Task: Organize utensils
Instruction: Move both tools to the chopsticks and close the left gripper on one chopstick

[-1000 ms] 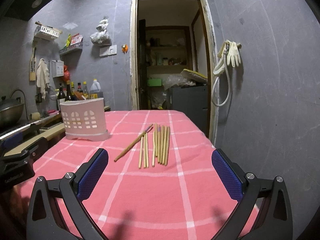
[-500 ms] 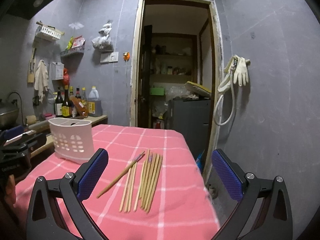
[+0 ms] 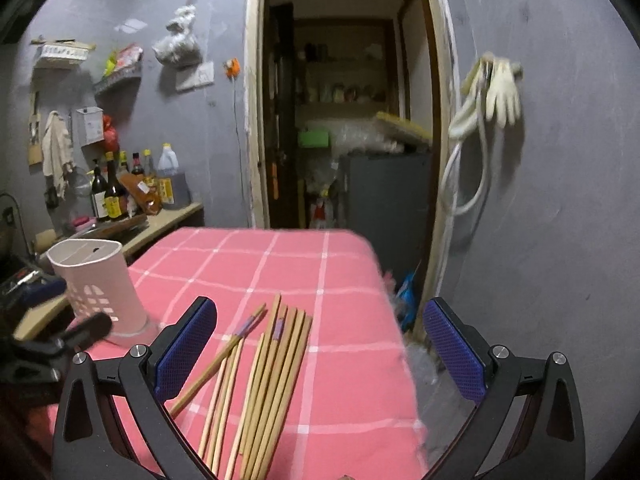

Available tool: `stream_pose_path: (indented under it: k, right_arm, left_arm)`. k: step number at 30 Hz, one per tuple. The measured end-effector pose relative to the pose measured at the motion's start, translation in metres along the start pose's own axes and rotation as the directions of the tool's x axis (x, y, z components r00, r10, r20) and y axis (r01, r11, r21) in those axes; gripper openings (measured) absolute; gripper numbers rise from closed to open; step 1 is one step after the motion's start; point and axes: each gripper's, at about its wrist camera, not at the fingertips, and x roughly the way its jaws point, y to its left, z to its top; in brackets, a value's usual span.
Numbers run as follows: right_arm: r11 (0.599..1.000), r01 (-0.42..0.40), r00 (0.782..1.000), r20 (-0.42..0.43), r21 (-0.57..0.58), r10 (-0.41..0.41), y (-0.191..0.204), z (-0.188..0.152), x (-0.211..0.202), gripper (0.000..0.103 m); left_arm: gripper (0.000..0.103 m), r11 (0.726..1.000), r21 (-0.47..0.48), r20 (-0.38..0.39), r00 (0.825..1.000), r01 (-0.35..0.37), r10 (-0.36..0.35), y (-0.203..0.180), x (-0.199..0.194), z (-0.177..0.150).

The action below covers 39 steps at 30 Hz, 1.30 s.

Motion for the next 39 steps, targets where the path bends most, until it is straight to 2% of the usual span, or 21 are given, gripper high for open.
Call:
stream_pose_path:
  k: [2, 4, 6, 7, 12, 13, 15, 17, 20, 23, 29, 33, 39]
  right_arm:
    - [1.000, -0.021, 0.999, -0.035, 0.019, 0.021, -0.006, -0.001, 0.013, 0.103]
    - [0.999, -0.033, 0.998, -0.060, 0.027, 0.035, -0.009, -0.003, 0.023, 0.098]
    - [0.998, -0.044, 0.994, -0.098, 0.034, 0.047, -0.011, -0.005, 0.035, 0.089]
    - [0.998, -0.050, 0.991, -0.126, 0.037, 0.054, -0.012, -0.007, 0.042, 0.087]
    - [0.997, -0.062, 0.971, -0.226, 0.047, 0.071, -0.019, -0.014, 0.070, 0.071]
    - [0.997, -0.064, 0.966, -0.248, 0.045, 0.073, -0.020, -0.015, 0.076, 0.069]
    - [0.996, -0.073, 0.955, -0.286, 0.040, 0.082, -0.020, -0.018, 0.086, 0.057]
    - [0.996, -0.083, 0.944, -0.317, 0.038, 0.091, -0.019, -0.020, 0.095, 0.050]
    - [0.994, -0.102, 0.928, -0.358, 0.032, 0.106, -0.016, -0.022, 0.107, 0.044]
    - [0.994, -0.110, 0.914, -0.391, 0.019, 0.109, -0.013, -0.024, 0.115, 0.039]
    - [0.993, -0.113, 0.890, -0.444, 0.014, 0.108, -0.010, -0.028, 0.128, 0.033]
    - [0.994, -0.113, 0.870, -0.482, -0.001, 0.099, -0.006, -0.029, 0.137, 0.031]
    - [0.995, -0.090, 0.853, -0.519, -0.037, 0.058, 0.003, -0.027, 0.147, 0.032]
  left_arm:
    - [0.101, 1.000, -0.001, -0.038, 0.999, 0.026, -0.026, -0.003, 0.014, 0.000]
    - [0.100, 0.999, -0.009, -0.081, 0.995, 0.054, -0.054, -0.004, 0.028, -0.002]
    - [0.100, 0.997, -0.006, -0.121, 0.990, 0.077, -0.077, -0.006, 0.042, -0.003]
    - [0.097, 0.997, 0.000, -0.138, 0.987, 0.083, -0.083, -0.007, 0.049, -0.002]
    - [0.077, 0.991, -0.010, -0.235, 0.963, 0.136, -0.134, -0.013, 0.083, -0.002]
    - [0.070, 0.989, -0.014, -0.252, 0.957, 0.146, -0.145, -0.014, 0.089, -0.002]
    - [0.059, 0.986, -0.022, -0.287, 0.943, 0.168, -0.167, -0.016, 0.101, -0.003]
    - [0.045, 0.982, -0.034, -0.316, 0.930, 0.186, -0.187, -0.016, 0.110, -0.005]
    - [0.028, 0.978, -0.053, -0.356, 0.911, 0.203, -0.208, -0.016, 0.119, -0.008]
    - [0.019, 0.975, -0.067, -0.390, 0.894, 0.213, -0.222, -0.014, 0.125, -0.012]
    - [0.010, 0.980, -0.064, -0.421, 0.885, 0.188, -0.197, -0.012, 0.126, -0.015]
    - [0.008, 0.979, -0.087, -0.433, 0.878, 0.184, -0.203, -0.009, 0.128, -0.014]
    - [0.009, 0.980, -0.094, -0.465, 0.863, 0.173, -0.197, -0.013, 0.140, -0.008]
